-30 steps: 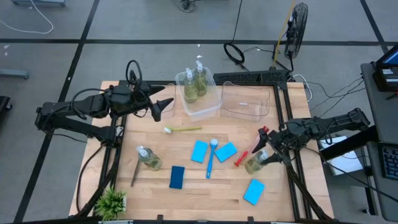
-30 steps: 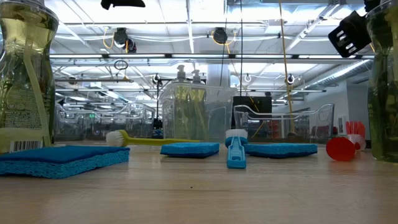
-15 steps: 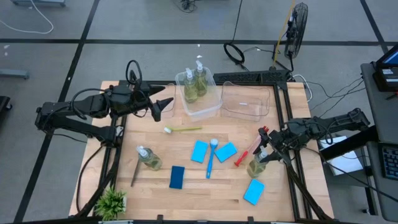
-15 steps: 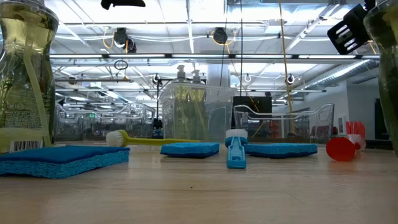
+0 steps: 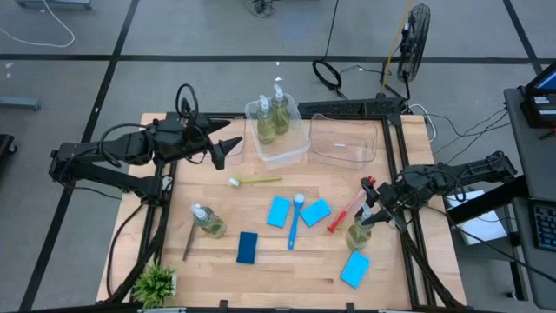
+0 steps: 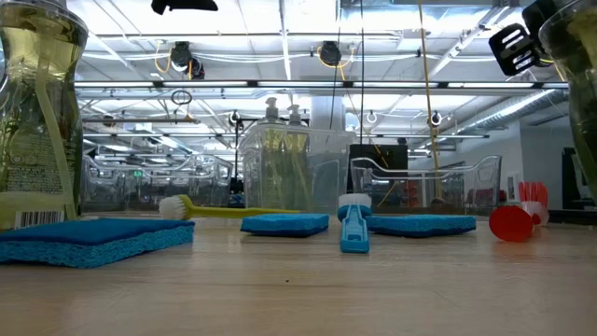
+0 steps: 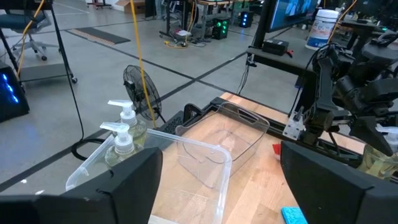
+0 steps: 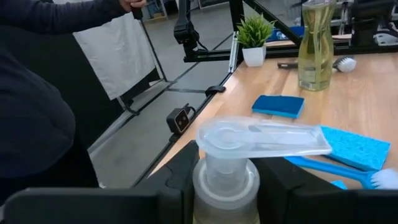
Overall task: Pick & Place Kitchen Sink Supplies
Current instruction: Put the yellow dish soap into the white bin
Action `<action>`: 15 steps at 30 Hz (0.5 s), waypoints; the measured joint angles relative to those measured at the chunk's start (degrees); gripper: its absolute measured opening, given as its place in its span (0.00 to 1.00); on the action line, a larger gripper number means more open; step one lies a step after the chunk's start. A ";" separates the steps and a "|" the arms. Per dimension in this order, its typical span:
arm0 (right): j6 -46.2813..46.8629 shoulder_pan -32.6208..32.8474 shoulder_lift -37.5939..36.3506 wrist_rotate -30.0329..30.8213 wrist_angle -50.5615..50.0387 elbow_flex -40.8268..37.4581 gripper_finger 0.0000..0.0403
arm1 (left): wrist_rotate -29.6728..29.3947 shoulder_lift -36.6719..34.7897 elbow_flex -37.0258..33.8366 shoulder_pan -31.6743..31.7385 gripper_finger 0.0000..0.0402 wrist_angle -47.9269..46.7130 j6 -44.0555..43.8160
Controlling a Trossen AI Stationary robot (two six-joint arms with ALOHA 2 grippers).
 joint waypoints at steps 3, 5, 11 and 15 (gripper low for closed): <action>-1.02 0.03 0.04 1.70 0.69 -0.07 0.25 | -0.01 0.00 0.00 0.01 0.82 0.00 0.79; -2.70 0.01 0.07 2.36 1.60 -0.11 0.25 | -0.02 0.00 -0.02 -0.01 0.81 0.00 0.95; -4.61 -0.04 0.11 5.50 2.77 -0.20 0.25 | -0.02 -0.02 0.00 0.01 0.78 0.00 1.02; -3.54 -0.08 0.14 5.51 4.76 -0.22 0.25 | -0.02 -0.01 0.00 0.00 0.76 0.00 0.97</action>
